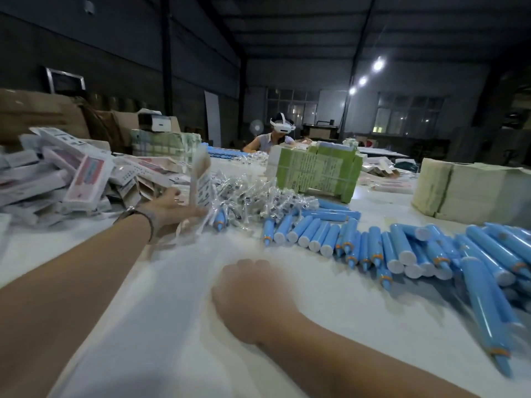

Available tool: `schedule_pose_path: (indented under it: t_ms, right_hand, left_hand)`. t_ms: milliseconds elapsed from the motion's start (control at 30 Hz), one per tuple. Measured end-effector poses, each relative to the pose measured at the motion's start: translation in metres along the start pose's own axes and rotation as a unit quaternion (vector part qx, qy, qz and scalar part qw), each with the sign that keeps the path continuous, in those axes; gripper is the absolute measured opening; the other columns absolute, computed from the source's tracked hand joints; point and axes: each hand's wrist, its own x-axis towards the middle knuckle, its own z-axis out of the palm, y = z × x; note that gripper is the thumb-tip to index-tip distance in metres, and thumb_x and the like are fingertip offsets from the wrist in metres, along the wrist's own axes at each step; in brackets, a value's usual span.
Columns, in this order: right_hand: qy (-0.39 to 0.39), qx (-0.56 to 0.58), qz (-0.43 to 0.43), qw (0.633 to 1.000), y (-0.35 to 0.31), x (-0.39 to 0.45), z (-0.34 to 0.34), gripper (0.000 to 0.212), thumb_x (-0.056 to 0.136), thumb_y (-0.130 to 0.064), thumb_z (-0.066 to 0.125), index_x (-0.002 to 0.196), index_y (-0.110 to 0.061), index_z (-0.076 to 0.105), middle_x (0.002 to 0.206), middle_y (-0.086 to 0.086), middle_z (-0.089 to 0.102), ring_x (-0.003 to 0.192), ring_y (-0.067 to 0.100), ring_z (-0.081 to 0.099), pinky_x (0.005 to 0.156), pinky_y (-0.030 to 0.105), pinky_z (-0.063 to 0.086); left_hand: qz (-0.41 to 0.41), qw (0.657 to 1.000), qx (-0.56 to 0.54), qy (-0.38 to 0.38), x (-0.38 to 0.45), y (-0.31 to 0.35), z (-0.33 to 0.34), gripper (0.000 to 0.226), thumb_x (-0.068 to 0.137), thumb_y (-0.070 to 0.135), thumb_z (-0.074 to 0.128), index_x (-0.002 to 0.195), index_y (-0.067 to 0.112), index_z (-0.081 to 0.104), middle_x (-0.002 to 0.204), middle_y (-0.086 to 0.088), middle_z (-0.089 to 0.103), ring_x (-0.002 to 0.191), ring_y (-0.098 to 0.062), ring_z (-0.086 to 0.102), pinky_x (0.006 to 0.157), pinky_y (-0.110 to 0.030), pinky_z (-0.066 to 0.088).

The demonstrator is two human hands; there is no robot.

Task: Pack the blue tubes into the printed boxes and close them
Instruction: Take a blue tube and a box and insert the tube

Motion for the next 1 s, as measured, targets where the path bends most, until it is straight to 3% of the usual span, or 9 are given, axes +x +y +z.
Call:
schedule_pose_path:
  t_ms: [100,200,300,467,533,600,733,900,1000]
  right_hand:
    - [0.0,0.007,0.001,1.0,0.0,-0.001,-0.002,0.049,0.096,-0.049,0.027,0.131,-0.02,0.046,0.136,0.006,0.045,0.124,0.033,0.036,0.104,0.053,0.028]
    - [0.011,0.019,0.007,1.0,-0.002,-0.003,-0.004,0.05,0.096,-0.049,0.029,0.134,-0.02,0.045,0.138,0.006,0.047,0.125,0.033,0.038,0.104,0.052,0.029]
    - [0.044,0.034,0.019,0.998,-0.003,-0.005,-0.007,0.045,0.096,-0.048,0.036,0.13,-0.02,0.044,0.135,0.005,0.05,0.122,0.031,0.04,0.101,0.048,0.033]
    - [0.142,0.144,0.031,0.979,-0.002,-0.013,-0.018,0.035,0.093,-0.044,0.05,0.12,-0.022,0.041,0.122,0.0,0.051,0.108,0.024,0.044,0.085,0.038,0.039]
    - [0.177,0.23,0.031,0.957,0.002,-0.017,-0.02,0.048,0.09,-0.039,0.058,0.129,-0.027,0.032,0.126,-0.005,0.047,0.114,0.02,0.044,0.086,0.034,0.04]
    - [0.189,0.272,0.004,0.944,0.006,-0.02,-0.02,0.07,0.083,-0.03,0.064,0.14,-0.03,0.022,0.136,-0.007,0.041,0.125,0.017,0.042,0.094,0.034,0.042]
    - [0.218,0.302,-0.043,0.927,0.012,-0.018,-0.019,0.092,0.075,-0.017,0.07,0.144,-0.04,0.014,0.137,-0.01,0.039,0.127,0.017,0.044,0.094,0.035,0.046]
    - [0.287,0.32,-0.079,0.899,0.013,-0.016,-0.015,0.093,0.072,-0.035,0.075,0.146,-0.038,0.02,0.128,-0.018,0.035,0.121,0.019,0.048,0.09,0.036,0.049]
    - [0.268,0.448,-0.003,0.853,0.011,-0.015,-0.019,0.077,0.071,-0.055,0.063,0.137,-0.055,0.023,0.125,-0.016,0.045,0.113,0.01,0.052,0.093,0.042,0.051]
  left_hand:
    - [0.001,0.996,-0.079,-0.039,-0.025,0.009,-0.003,0.135,0.041,0.047,0.098,0.152,0.028,0.023,0.13,-0.005,0.049,0.106,-0.027,0.058,0.085,-0.042,0.055]
    - [-0.004,0.992,-0.127,0.001,-0.054,0.022,-0.004,0.105,0.069,0.026,0.091,0.149,0.031,0.023,0.125,-0.008,0.044,0.092,-0.025,0.055,0.066,-0.036,0.051]
    - [-0.02,0.966,-0.255,0.033,-0.092,0.04,0.011,0.072,0.087,0.024,0.073,0.141,0.035,0.027,0.099,-0.011,0.053,0.061,-0.025,0.061,0.041,-0.027,0.046]
    - [-0.035,0.882,-0.469,0.005,-0.141,0.066,0.043,0.021,0.095,0.041,0.06,0.107,0.042,0.043,0.099,-0.007,0.052,0.079,-0.025,0.054,0.069,-0.036,0.049]
    - [-0.009,0.888,-0.458,0.035,-0.151,0.073,0.055,0.01,0.098,0.045,0.055,0.099,0.041,0.046,0.104,-0.004,0.054,0.085,-0.023,0.057,0.07,-0.034,0.051]
    - [0.029,0.897,-0.439,0.04,-0.157,0.071,0.068,0.013,0.103,0.039,0.049,0.106,0.027,0.053,0.101,-0.006,0.058,0.077,-0.018,0.062,0.056,-0.027,0.053]
    - [0.004,0.865,-0.494,-0.093,-0.17,0.064,0.071,0.025,0.098,0.041,0.054,0.093,0.021,0.069,0.083,-0.01,0.067,0.067,-0.023,0.064,0.061,-0.033,0.051]
    - [0.063,0.907,-0.411,-0.066,-0.172,0.056,0.067,0.031,0.1,0.035,0.052,0.09,0.028,0.081,0.079,-0.007,0.07,0.068,-0.021,0.064,0.066,-0.028,0.048]
    - [0.191,0.935,-0.299,-0.02,-0.172,0.049,0.072,0.037,0.099,0.012,0.046,0.084,0.023,0.078,0.06,0.004,0.06,0.05,-0.012,0.045,0.045,-0.019,0.035]
